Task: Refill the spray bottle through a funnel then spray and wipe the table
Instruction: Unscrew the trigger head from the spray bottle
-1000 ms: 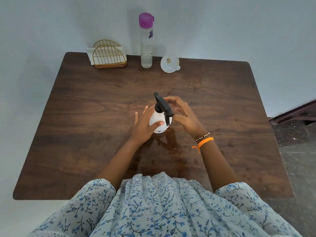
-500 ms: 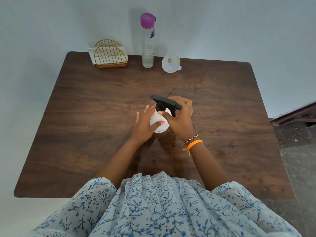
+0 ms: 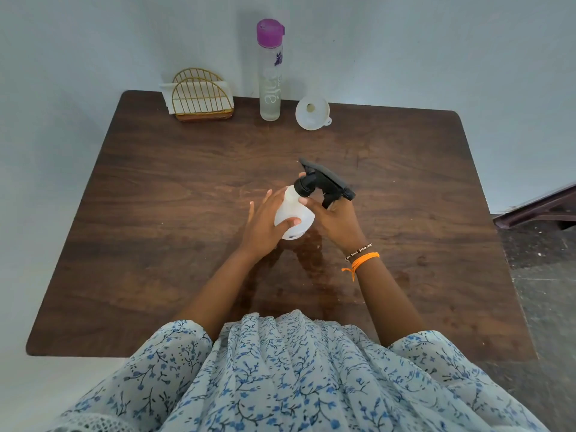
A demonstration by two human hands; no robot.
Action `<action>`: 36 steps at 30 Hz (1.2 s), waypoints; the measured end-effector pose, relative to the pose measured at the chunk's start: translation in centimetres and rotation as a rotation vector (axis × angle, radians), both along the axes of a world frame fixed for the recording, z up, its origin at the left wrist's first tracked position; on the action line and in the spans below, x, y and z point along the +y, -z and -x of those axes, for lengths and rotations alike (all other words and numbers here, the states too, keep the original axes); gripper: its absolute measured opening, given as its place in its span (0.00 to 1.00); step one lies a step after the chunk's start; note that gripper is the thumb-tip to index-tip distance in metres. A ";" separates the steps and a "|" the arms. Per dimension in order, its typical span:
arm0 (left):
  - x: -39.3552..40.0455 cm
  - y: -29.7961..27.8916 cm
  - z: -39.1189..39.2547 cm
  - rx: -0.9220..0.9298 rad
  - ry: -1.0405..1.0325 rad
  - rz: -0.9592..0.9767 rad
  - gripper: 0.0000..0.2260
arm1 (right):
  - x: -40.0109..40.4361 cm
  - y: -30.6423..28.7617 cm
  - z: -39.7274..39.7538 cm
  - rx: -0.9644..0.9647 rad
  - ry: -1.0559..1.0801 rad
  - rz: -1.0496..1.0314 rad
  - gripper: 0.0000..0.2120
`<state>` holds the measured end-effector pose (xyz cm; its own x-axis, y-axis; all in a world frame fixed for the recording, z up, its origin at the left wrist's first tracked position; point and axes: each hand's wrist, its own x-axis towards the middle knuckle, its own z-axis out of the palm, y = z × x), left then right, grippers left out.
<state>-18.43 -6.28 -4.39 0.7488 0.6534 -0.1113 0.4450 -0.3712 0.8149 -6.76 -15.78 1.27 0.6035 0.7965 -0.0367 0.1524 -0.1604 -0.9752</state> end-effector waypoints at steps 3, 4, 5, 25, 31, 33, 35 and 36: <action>0.0 -0.1 0.1 0.002 -0.009 0.000 0.26 | -0.1 -0.9 0.0 -0.001 -0.053 0.004 0.18; 0.0 -0.1 0.0 0.006 -0.010 0.000 0.26 | -0.1 -1.1 -0.2 0.003 -0.060 0.004 0.18; 0.0 -0.1 0.0 0.012 -0.009 -0.003 0.26 | -0.2 -1.4 -0.3 0.005 -0.058 0.000 0.17; 0.0 -1.4 -0.2 0.025 0.013 0.007 0.28 | 0.2 -5.9 -2.8 0.374 0.262 -0.465 0.12; 0.0 -1.3 -0.3 0.029 0.004 0.003 0.27 | 0.4 -7.9 -3.9 0.480 0.318 -0.566 0.04; 0.0 -1.4 -0.3 0.034 0.001 0.009 0.28 | 0.4 -8.6 -4.3 0.487 0.340 -0.591 0.05; -0.1 -1.5 -0.3 0.054 -0.004 0.003 0.28 | 0.4 -9.1 -4.7 0.510 0.371 -0.612 0.05; -0.1 -1.6 -0.3 0.068 -0.007 0.000 0.29 | 0.4 -9.3 -4.9 0.540 0.392 -0.626 0.04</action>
<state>-18.09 -6.38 -2.83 0.7347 0.6589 -0.1618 0.5021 -0.3676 0.7828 -1.84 -15.37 10.54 0.8612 0.5077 -0.0226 -0.3034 0.4779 -0.8243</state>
